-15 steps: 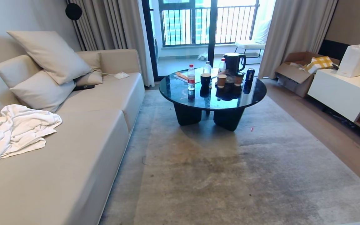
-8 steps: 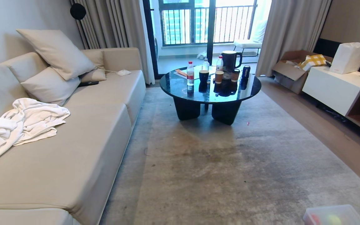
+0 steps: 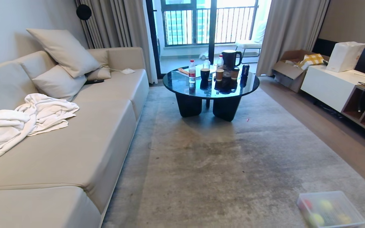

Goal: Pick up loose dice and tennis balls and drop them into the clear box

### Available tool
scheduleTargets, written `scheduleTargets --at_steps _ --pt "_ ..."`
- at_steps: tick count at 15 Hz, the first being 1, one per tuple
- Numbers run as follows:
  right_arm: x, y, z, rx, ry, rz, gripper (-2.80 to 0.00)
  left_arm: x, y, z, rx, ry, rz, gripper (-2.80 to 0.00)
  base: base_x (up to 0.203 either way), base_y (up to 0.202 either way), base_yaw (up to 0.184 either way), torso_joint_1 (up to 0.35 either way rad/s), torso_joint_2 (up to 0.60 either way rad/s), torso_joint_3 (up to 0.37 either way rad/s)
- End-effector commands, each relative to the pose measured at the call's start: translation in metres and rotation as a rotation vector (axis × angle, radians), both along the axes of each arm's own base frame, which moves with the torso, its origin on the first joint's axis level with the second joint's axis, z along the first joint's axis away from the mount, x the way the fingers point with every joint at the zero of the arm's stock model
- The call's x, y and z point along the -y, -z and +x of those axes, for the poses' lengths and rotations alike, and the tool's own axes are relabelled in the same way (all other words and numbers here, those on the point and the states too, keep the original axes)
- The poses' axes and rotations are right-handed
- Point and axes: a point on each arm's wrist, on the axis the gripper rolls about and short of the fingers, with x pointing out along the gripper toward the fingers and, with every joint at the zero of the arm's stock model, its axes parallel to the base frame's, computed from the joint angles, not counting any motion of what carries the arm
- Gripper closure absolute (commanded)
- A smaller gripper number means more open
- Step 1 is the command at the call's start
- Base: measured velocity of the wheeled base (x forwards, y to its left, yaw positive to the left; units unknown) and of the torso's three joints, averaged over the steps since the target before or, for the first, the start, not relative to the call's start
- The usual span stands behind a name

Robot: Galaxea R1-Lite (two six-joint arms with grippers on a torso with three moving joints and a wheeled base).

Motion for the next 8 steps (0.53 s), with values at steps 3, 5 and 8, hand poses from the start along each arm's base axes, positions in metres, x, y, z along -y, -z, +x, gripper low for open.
scheduleTargets --at_steps 3,5,8 --pt "0.0000 0.0000 0.0000 0.000 -0.001 -0.001 0.00 0.0001 0.0000 0.0000 -0.001 0.001 0.012 0.00 0.000 0.000 0.000 0.000 0.00 0.000" --pt "0.0000 0.0000 0.0000 0.000 -0.001 -0.001 0.00 0.0001 0.0000 0.0000 0.000 0.001 0.008 0.00 0.000 0.000 0.000 0.000 0.00 0.000" --pt "0.0000 0.0000 0.0000 0.000 -0.001 -0.001 0.00 0.0001 -0.0001 0.0000 0.000 0.003 0.011 0.00 0.000 0.000 0.000 0.000 0.00 0.000"
